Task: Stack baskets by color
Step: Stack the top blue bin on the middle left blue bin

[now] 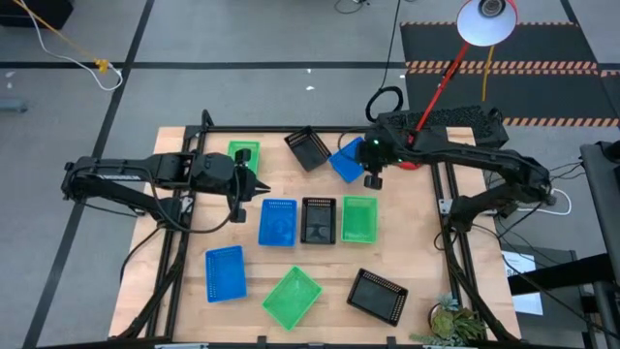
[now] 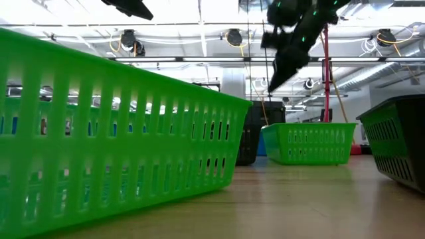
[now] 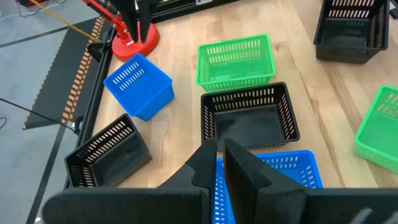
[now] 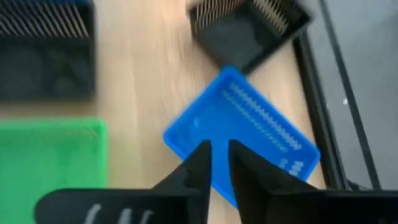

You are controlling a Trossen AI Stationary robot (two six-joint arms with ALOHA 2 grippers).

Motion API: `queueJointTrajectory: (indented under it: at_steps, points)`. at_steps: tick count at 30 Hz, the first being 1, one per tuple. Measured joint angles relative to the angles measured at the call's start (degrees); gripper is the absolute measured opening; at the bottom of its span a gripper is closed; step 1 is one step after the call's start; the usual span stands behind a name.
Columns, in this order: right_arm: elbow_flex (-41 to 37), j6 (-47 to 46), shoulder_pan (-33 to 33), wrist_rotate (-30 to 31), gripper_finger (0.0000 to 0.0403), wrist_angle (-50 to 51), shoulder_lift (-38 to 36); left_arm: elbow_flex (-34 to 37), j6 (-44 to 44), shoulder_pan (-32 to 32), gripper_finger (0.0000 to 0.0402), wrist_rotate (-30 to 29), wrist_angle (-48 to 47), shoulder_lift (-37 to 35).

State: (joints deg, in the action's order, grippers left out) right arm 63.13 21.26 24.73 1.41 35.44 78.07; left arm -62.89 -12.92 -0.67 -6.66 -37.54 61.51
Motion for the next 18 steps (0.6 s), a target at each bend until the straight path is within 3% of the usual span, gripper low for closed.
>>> queueJointTrajectory:
  at_steps: [7, 10, 18]
  points:
    - [0.0, 10.0, 3.9, -3.4, 0.0093, 1.2, 5.3, 0.0, 0.1, 0.0, 0.0031, 0.0, 0.0, 0.0]
    - [0.0, 13.1, 4.6, -6.1, 0.0098, 1.7, 6.9, 0.0, 0.3, 0.0, 0.0031, 0.0, 0.0, 0.0]
    - [0.0, 18.6, 4.8, -6.1, 0.0100, 1.6, 10.9, 0.0, 0.2, 0.0, 0.0031, 0.0, 0.0, 0.0]
